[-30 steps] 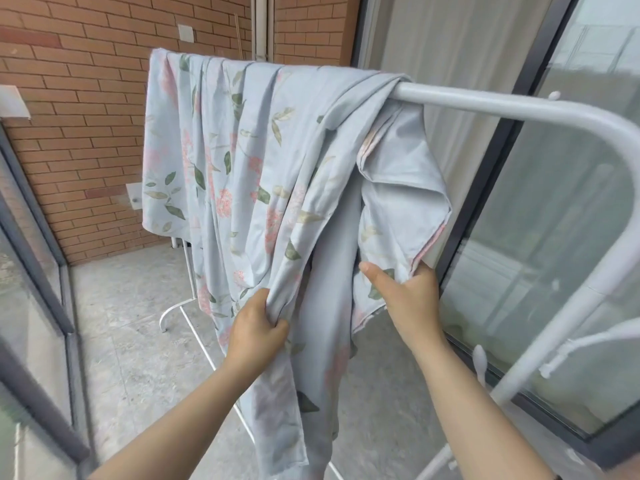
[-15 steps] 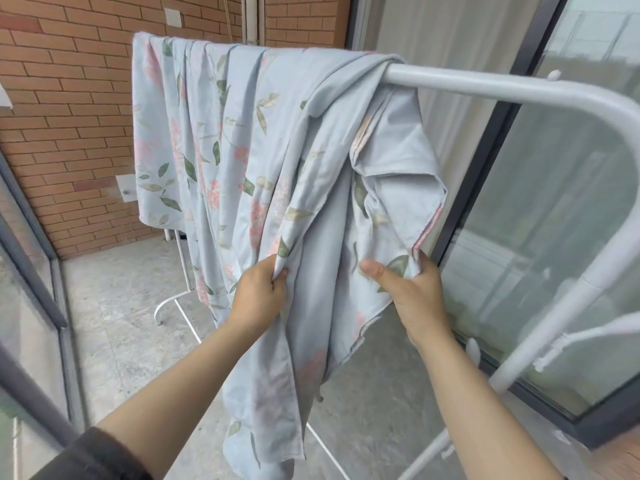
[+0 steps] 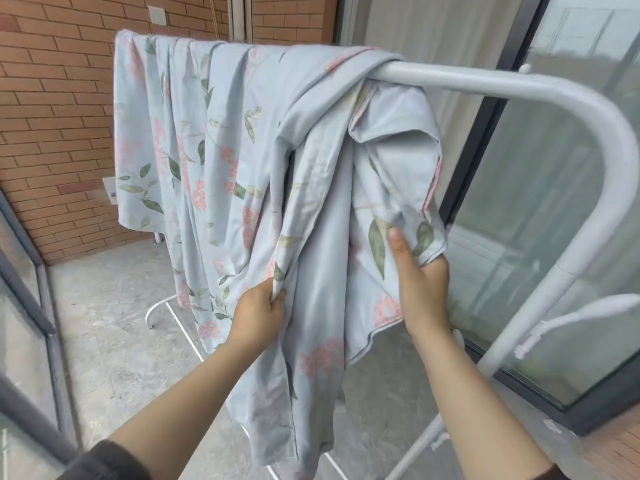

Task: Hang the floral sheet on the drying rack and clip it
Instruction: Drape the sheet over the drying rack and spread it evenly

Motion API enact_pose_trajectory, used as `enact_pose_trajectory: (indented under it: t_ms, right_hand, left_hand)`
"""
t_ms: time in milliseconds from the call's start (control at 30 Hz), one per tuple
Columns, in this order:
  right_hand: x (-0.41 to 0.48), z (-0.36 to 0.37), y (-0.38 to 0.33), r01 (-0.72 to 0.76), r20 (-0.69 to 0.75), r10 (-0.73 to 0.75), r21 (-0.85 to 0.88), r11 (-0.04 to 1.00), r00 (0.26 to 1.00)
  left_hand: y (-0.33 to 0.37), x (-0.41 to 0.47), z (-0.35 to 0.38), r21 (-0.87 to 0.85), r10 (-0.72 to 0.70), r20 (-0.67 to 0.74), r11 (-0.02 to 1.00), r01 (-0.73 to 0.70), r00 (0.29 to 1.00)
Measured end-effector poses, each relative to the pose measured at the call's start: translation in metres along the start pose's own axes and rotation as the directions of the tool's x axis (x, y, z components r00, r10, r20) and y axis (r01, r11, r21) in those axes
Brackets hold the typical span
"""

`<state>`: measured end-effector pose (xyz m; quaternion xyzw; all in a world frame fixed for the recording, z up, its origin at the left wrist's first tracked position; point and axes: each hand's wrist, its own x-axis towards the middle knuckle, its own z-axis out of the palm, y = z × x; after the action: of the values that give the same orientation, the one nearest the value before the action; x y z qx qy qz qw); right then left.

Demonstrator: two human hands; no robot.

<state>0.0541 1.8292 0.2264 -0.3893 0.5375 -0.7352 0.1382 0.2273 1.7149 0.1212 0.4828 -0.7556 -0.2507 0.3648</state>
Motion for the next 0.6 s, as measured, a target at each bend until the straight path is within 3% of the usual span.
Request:
enact_pose_trajectory:
  t_ms: [67, 167, 300, 467, 533, 600]
  right_hand:
    - [-0.009, -0.001, 0.012, -0.107, 0.151, 0.138, -0.195, 0.975, 0.979]
    - [-0.016, -0.003, 0.036, -0.238, 0.112, 0.309, -0.414, 0.879, 0.944]
    - [-0.026, -0.010, 0.049, -0.254, 0.130, 0.304, -0.302, 0.919, 0.944]
    - [-0.029, -0.008, 0.046, -0.180, -0.005, 0.180, -0.113, 0.977, 0.984]
    - [-0.029, -0.009, 0.043, -0.192, 0.106, 0.196, -0.052, 0.980, 0.975]
    - [-0.031, -0.011, 0.044, -0.261, 0.250, 0.283, -0.117, 0.958, 0.926]
  left_hand:
    - [0.004, -0.002, 0.005, 0.001, -0.010, 0.009, 1.000, 0.010, 1.000]
    - [0.003, -0.004, 0.008, 0.006, 0.004, -0.002, 1.000, -0.004, 1.000]
    - [0.000, -0.006, 0.005, 0.024, 0.006, 0.014, 1.000, -0.006, 1.000]
    - [-0.004, -0.014, 0.007, 0.077, -0.014, 0.025, 0.997, 0.012, 1.000]
    - [-0.008, -0.021, 0.010, 0.080, -0.027, 0.039, 0.996, 0.024, 0.999]
    - [-0.011, -0.026, 0.014, 0.069, -0.037, 0.044, 0.997, 0.034, 0.998]
